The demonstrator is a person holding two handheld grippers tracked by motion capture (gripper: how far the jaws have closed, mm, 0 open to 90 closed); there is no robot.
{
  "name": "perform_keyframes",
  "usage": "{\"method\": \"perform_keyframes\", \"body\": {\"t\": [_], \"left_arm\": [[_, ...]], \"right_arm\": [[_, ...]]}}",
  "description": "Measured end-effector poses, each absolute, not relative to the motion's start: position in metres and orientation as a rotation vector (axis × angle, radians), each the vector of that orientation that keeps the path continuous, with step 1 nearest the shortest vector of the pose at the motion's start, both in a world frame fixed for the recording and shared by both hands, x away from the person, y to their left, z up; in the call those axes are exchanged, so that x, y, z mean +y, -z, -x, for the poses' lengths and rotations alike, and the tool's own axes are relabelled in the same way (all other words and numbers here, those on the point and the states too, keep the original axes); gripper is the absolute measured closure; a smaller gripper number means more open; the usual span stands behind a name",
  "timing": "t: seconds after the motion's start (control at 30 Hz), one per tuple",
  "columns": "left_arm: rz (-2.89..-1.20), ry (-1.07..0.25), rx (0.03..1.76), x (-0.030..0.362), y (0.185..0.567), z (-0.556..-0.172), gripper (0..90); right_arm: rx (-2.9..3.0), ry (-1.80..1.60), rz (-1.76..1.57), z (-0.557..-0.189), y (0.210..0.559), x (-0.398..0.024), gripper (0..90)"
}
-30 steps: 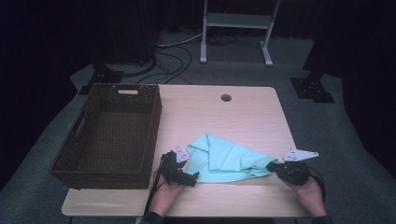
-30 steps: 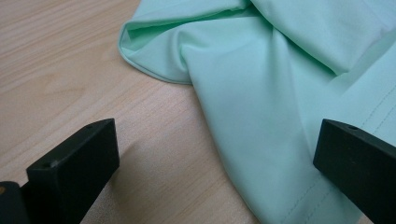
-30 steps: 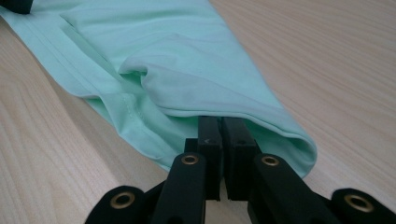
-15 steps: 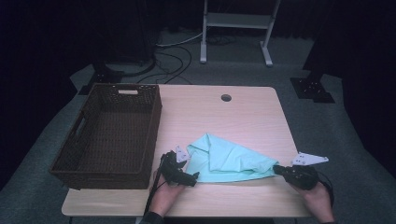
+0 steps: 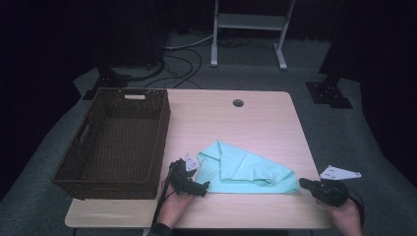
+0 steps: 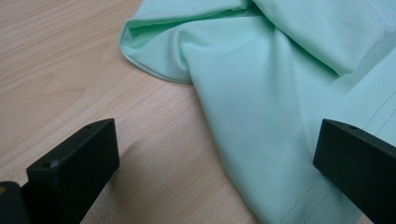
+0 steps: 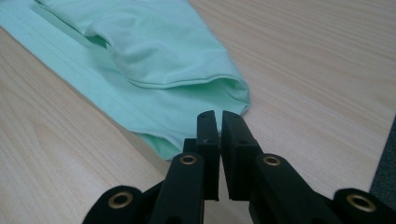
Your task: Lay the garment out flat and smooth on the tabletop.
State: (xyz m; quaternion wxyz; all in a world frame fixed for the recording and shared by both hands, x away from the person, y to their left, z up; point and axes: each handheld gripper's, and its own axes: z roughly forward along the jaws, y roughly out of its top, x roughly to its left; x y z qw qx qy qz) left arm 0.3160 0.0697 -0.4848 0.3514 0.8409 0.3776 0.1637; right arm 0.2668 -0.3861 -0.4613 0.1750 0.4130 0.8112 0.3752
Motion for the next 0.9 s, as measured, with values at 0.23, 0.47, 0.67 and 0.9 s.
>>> {"method": "perform_keyframes", "body": {"t": [0.23,0.47,0.67,0.9], "left_arm": [[-2.174,-0.427,0.984,0.069,0.485,-0.316,0.0],[-2.176,-0.427,0.983,0.069,0.485,-0.316,0.0],[-2.174,-0.426,0.984,0.069,0.485,-0.316,0.0],[-2.176,-0.426,0.983,0.069,0.485,-0.316,0.0]], "right_arm": [[2.274,-1.103,-1.184,-0.265,0.461,-0.390,67.0],[2.281,-1.131,-1.144,-0.272,0.464,-0.379,36.0],[2.289,-1.177,-1.082,-0.277,0.465,-0.368,15.1],[2.324,-1.212,-1.059,-0.285,0.472,-0.353,3.4]]}}
